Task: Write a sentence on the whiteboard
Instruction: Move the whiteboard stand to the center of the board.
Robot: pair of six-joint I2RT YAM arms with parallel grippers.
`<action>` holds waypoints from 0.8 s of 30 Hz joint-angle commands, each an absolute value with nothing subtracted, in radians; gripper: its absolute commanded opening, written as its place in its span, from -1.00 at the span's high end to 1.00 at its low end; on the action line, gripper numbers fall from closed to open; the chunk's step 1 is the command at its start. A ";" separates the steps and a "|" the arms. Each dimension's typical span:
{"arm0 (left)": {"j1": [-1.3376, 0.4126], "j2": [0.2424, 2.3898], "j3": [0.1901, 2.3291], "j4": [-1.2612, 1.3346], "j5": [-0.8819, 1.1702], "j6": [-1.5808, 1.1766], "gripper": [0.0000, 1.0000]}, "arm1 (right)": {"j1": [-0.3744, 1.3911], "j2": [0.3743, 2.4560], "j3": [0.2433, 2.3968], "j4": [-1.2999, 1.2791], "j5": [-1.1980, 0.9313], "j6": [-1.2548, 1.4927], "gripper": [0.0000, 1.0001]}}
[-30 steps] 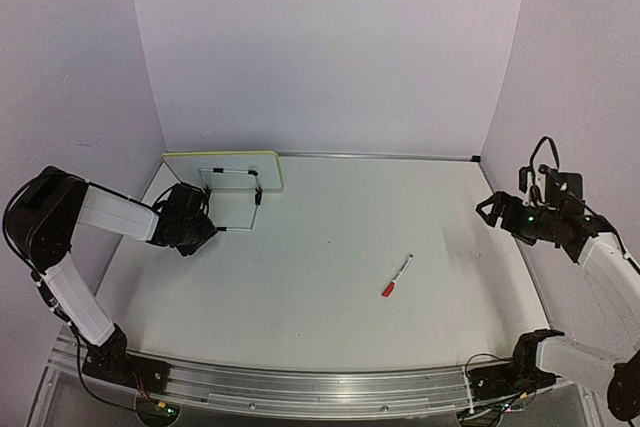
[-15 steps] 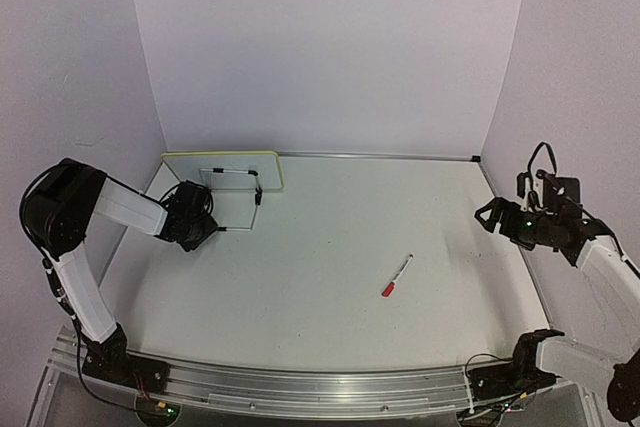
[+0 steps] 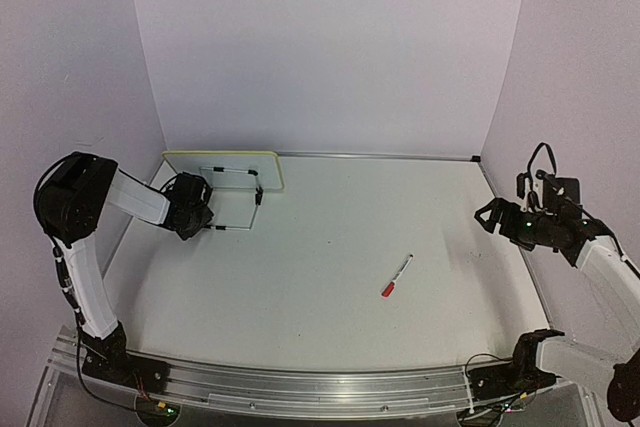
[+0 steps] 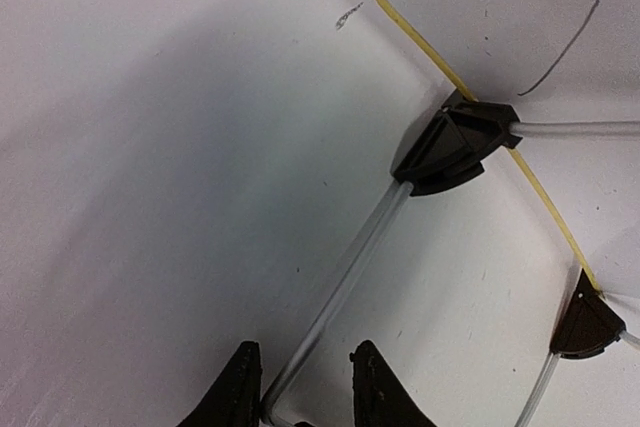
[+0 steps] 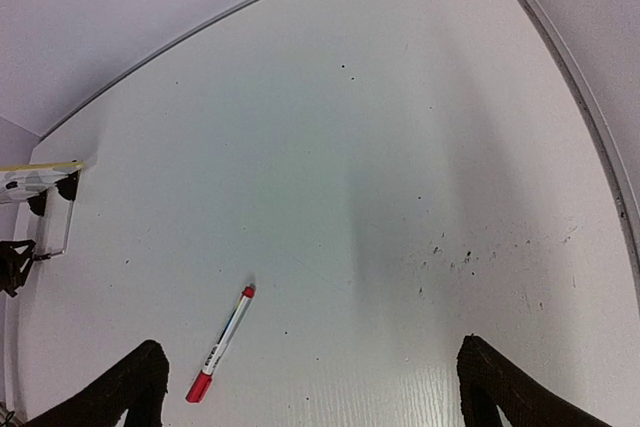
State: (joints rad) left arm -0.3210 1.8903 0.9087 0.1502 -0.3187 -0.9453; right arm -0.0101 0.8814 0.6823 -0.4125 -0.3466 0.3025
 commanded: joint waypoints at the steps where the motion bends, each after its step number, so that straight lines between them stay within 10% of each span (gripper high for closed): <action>1: -0.315 1.944 0.963 0.095 -0.292 -0.873 0.53 | -0.006 0.877 0.683 -0.399 -0.348 0.287 -0.93; 24: -0.313 2.078 1.028 0.092 -0.079 -0.625 1.00 | 0.046 0.917 0.712 -0.406 -0.354 0.273 -0.93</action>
